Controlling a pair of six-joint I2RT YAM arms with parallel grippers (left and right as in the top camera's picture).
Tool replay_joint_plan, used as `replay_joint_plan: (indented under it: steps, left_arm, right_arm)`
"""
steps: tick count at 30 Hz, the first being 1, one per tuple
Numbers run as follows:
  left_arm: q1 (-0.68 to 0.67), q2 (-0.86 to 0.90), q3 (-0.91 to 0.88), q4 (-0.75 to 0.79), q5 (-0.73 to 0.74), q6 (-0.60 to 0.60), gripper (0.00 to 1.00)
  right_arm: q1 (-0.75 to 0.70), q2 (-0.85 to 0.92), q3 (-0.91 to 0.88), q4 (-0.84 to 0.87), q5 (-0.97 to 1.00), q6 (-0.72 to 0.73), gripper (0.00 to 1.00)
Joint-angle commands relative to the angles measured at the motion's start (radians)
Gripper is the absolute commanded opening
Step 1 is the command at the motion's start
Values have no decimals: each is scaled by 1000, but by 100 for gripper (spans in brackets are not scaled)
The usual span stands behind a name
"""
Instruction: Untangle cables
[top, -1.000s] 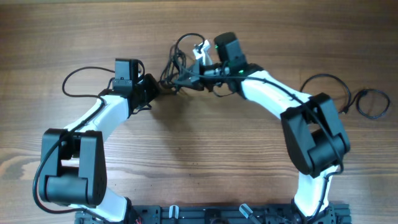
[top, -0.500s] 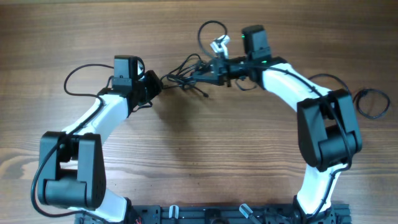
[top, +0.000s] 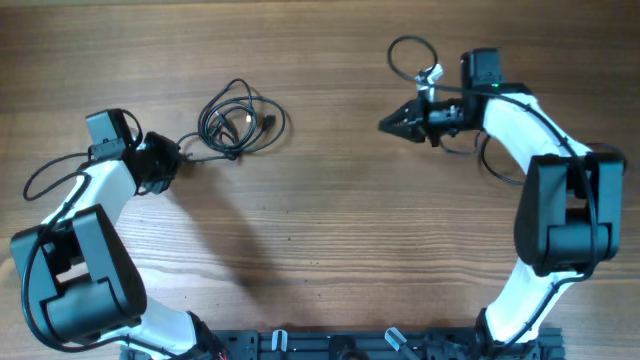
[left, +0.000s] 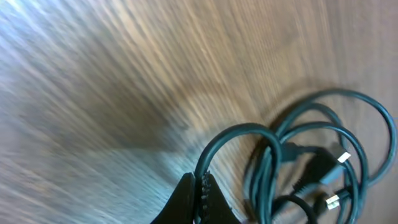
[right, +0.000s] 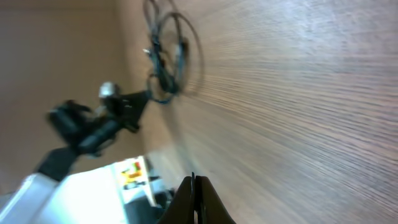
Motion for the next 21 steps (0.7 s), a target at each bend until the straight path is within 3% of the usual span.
replay_joint_plan:
  steps: [1, 5, 6, 10, 11, 16, 19, 21]
  left_arm:
    - [-39, 5, -10, 14, 94, -5, 4]
    - [-108, 5, -10, 46, 94, 3, 6]
    - [-121, 5, -10, 54, 94, 7, 12]
    - [-110, -12, 4, 44, 183, 90, 72]
    - [-102, -28, 10, 29, 193, 106, 77]
    - [-112, -124, 11, -19, 195, 138, 77]
    - [-187, -140, 11, -11, 186, 138, 75]
    - [-253, -140, 11, -8, 81, 128, 73]
  right_arm:
    - [79, -20, 9, -18, 83, -93, 8]
    - [204, -20, 9, 17, 138, -92, 26]
    - [249, -20, 9, 39, 176, -87, 29]
    - [363, -20, 9, 124, 313, -24, 34]
    - [384, -20, 9, 141, 347, -3, 34]
    - [413, -19, 9, 154, 483, 95, 35]
    - [406, -18, 9, 151, 541, 142, 38]
    - [403, -18, 9, 153, 552, 146, 39]
